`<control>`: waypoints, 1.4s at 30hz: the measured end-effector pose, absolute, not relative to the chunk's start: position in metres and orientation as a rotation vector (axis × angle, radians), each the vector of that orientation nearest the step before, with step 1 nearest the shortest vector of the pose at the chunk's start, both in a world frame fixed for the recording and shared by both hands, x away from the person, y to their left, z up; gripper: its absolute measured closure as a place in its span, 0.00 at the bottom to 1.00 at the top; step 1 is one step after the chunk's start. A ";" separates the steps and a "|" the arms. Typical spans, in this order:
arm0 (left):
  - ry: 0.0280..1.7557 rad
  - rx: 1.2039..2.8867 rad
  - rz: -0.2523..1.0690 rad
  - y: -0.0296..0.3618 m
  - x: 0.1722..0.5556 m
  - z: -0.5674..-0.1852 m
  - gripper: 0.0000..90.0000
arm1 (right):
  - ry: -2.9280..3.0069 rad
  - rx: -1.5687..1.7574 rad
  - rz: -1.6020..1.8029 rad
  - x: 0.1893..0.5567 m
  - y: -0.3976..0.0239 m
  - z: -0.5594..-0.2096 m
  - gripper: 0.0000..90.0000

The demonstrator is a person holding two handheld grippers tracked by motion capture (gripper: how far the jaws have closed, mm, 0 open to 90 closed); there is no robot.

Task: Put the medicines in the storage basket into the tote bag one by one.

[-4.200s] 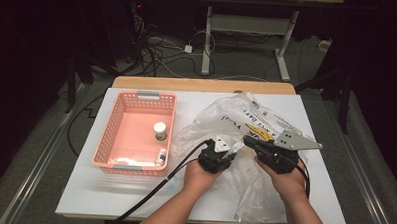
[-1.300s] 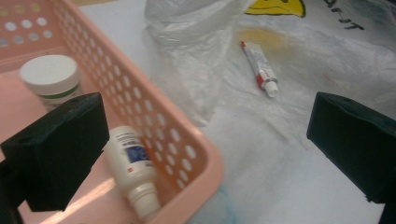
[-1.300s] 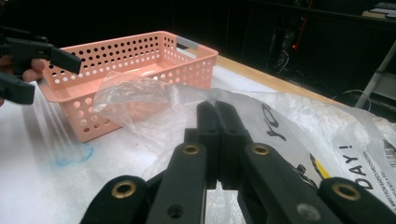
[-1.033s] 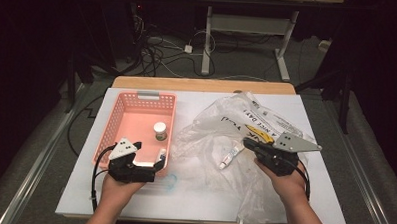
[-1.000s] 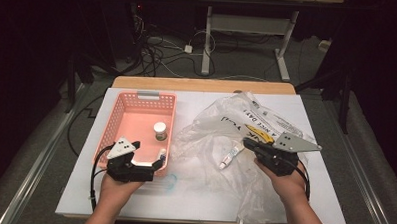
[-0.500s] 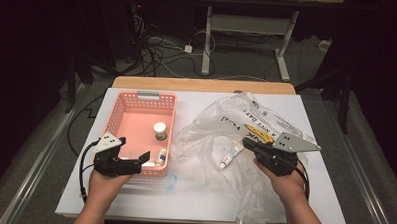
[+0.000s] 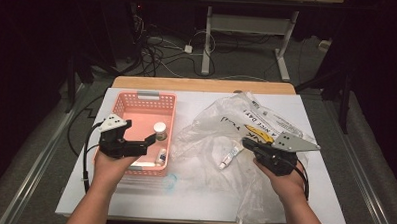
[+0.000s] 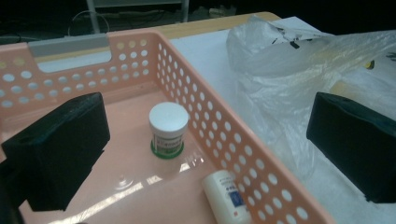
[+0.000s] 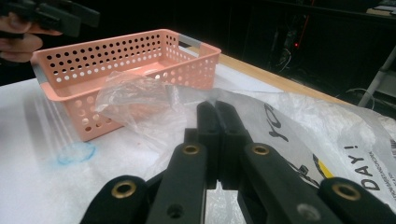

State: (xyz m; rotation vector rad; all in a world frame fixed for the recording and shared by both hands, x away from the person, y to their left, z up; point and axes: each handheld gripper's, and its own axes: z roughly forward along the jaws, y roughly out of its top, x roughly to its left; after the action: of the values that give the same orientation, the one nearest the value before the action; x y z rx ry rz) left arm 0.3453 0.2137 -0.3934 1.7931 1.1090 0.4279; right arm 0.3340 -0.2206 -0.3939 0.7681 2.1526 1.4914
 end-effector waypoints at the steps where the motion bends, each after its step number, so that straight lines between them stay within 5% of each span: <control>1: 1.110 1.798 0.429 0.212 0.349 -0.393 0.00 | 2.152 0.770 1.492 0.334 -0.221 -0.394 1.00; 18: 1.219 1.874 0.372 0.200 0.409 -0.404 0.02 | 2.144 0.771 1.503 0.334 -0.223 -0.393 1.00; 42: 1.339 2.058 0.205 0.192 0.448 -0.438 0.20 | 2.138 0.773 1.505 0.335 -0.226 -0.392 1.00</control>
State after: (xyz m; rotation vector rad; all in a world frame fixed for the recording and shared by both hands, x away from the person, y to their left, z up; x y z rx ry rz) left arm 0.4478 0.1917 -0.4380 2.0575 1.3388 0.2046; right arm 0.3346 -0.2258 -0.3916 0.7732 2.1381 1.5046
